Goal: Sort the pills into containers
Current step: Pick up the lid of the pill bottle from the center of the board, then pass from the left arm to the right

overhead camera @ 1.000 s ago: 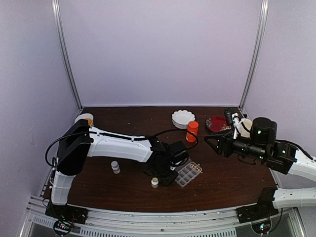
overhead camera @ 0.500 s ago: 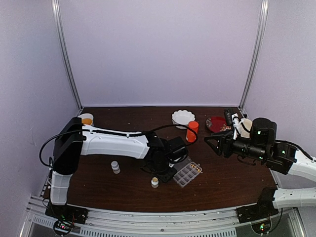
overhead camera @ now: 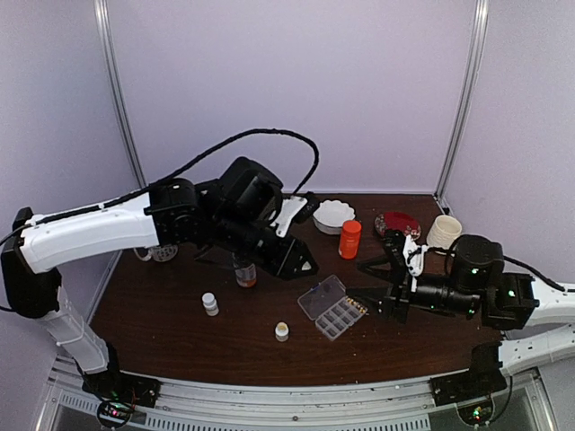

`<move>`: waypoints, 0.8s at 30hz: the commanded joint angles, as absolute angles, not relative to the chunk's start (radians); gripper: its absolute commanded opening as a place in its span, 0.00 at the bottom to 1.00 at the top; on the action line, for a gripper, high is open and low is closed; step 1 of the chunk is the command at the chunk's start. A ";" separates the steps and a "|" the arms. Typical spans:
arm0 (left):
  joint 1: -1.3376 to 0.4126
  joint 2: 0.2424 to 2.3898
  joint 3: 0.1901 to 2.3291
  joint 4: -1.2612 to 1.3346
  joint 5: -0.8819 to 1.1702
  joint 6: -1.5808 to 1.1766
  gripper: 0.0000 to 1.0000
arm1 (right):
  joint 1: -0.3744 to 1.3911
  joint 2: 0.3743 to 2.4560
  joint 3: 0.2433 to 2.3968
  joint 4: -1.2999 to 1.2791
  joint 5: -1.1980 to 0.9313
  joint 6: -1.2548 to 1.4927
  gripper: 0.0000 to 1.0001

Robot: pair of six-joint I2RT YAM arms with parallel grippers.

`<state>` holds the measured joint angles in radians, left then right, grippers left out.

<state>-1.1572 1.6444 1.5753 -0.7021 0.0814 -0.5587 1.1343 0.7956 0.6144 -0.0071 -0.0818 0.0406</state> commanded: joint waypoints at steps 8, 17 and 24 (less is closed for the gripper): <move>-1.091 1.431 1.284 -0.166 0.625 -0.879 0.27 | 1.312 0.852 0.662 0.254 0.082 -0.487 0.54; -1.089 1.383 1.199 0.037 0.701 -0.994 0.27 | 1.363 0.971 0.727 0.320 0.156 -0.561 0.55; -1.090 1.381 1.188 0.049 0.703 -1.003 0.27 | 1.364 0.971 0.728 0.331 0.146 -0.535 0.50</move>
<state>-1.0946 1.3975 1.2007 -0.0334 0.6754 -0.9798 1.3575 0.9745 0.7010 0.2897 0.1314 -0.5426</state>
